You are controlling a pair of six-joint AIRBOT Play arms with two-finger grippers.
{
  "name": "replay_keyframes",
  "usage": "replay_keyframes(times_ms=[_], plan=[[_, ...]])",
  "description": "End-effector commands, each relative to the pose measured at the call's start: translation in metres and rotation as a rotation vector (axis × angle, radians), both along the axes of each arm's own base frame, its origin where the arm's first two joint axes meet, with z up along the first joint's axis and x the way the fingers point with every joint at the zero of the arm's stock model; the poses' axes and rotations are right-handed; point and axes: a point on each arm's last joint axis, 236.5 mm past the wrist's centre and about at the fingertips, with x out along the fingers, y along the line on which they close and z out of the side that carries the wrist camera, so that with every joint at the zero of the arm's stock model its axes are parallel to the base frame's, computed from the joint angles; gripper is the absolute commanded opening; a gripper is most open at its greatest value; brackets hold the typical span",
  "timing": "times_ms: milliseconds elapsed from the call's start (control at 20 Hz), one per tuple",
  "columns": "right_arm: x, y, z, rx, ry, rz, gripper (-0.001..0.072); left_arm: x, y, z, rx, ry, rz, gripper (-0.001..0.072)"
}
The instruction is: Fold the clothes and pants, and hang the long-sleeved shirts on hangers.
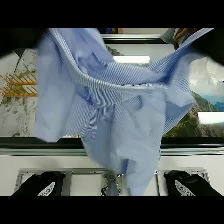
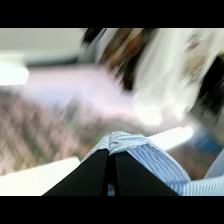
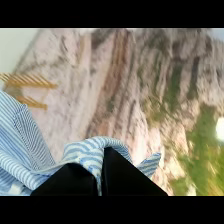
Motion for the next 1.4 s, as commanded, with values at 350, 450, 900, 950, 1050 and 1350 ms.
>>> replay_keyframes(times_ms=[350,450,900,950,1050,1350], plan=[[0.018,-0.017,-0.206,-0.540,0.661,0.033,0.0022,-0.050,0.000,-0.303,0.361,0.907,-0.205,0.0021],[-0.002,0.006,-0.201,-0.567,0.629,0.070,0.0022,-0.078,0.003,-0.330,0.436,0.967,-0.228,0.0020],[-0.053,0.028,-0.251,-0.681,0.758,0.127,0.0022,-0.109,0.018,-0.385,0.476,0.984,-0.165,0.0021],[-0.055,0.028,-0.255,-0.688,0.769,0.129,0.0023,-0.108,0.018,-0.382,0.470,0.968,-0.163,0.0021],[-0.055,0.028,-0.255,-0.688,0.769,0.130,0.0023,-0.103,0.017,-0.373,0.456,0.923,-0.153,0.0021],[-0.055,0.028,-0.255,-0.687,0.770,0.131,0.0024,-0.089,0.021,-0.328,0.411,0.791,-0.121,0.0688]])
